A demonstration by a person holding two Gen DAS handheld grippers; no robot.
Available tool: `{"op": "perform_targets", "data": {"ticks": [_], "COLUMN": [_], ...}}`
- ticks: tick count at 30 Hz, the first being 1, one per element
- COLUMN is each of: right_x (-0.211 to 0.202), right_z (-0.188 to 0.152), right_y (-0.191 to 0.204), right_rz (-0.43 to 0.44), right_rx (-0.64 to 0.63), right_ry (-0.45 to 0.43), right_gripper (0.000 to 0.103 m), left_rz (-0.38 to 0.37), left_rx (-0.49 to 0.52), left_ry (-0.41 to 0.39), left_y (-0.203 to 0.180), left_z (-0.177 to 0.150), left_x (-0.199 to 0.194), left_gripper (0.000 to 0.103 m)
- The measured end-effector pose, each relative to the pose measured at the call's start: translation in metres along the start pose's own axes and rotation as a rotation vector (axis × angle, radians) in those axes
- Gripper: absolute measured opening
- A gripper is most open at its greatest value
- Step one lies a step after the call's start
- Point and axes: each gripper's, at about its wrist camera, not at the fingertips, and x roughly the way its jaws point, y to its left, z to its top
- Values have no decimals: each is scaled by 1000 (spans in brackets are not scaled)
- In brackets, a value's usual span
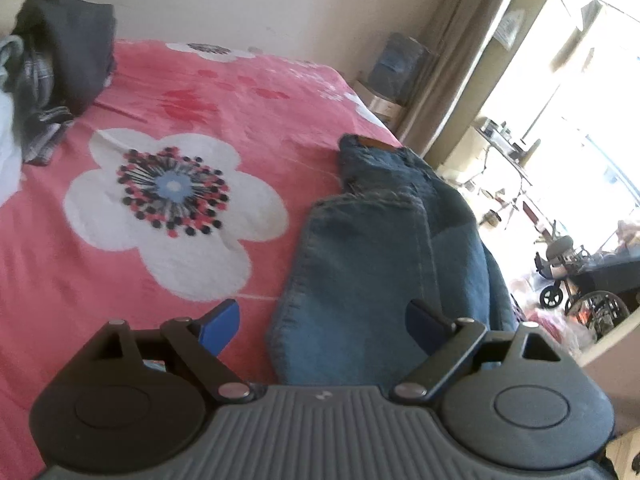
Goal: Fold clothes
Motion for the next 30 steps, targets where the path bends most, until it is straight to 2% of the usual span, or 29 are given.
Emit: {"op": "perform_targets", "data": {"ticks": [4, 7, 9, 11, 12, 13, 14, 15, 16, 19, 22, 26, 30], "right_x": [-2, 16, 29, 45, 50, 53, 56, 58, 59, 55, 54, 61, 100], "right_z": [32, 50, 56, 59, 60, 59, 59, 58, 58, 60, 73, 94, 117], "right_y": [-79, -135, -165, -190, -199, -206, -213, -216, -215, -212, -192, -138, -78], "right_rz": [-208, -323, -368, -373, -365, -349, -331, -320, -316, -306, -311, -270, -151], "right_rx": [193, 297, 371, 433, 456, 473, 490, 499, 498, 486, 425, 206, 5], "right_ry": [-171, -210, -219, -208, -200, -194, -189, -188, -191, -223, -252, -283, -252], "right_gripper": [76, 71, 67, 63, 56, 54, 42, 22, 17, 12, 9, 8, 7], "left_rz": [-2, -3, 3, 6, 5, 4, 2, -1, -3, -7, 11, 42, 61], "left_rx": [37, 54, 65, 67, 67, 65, 57, 48, 38, 9, -33, -124, -228], "left_ry": [23, 34, 40, 43, 44, 45, 46, 47, 48, 41, 18, -30, -80], "left_y": [-11, -16, -17, -17, -16, -16, -14, -13, -11, -3, 9, 34, 64], "left_z": [-5, -8, -9, -8, -8, -8, -8, -8, -7, -6, -1, 10, 20], "left_x": [5, 9, 12, 16, 19, 21, 23, 25, 27, 31, 30, 21, 7], "left_gripper": [91, 91, 91, 91, 91, 91, 91, 91, 91, 91, 91, 91, 90]}}
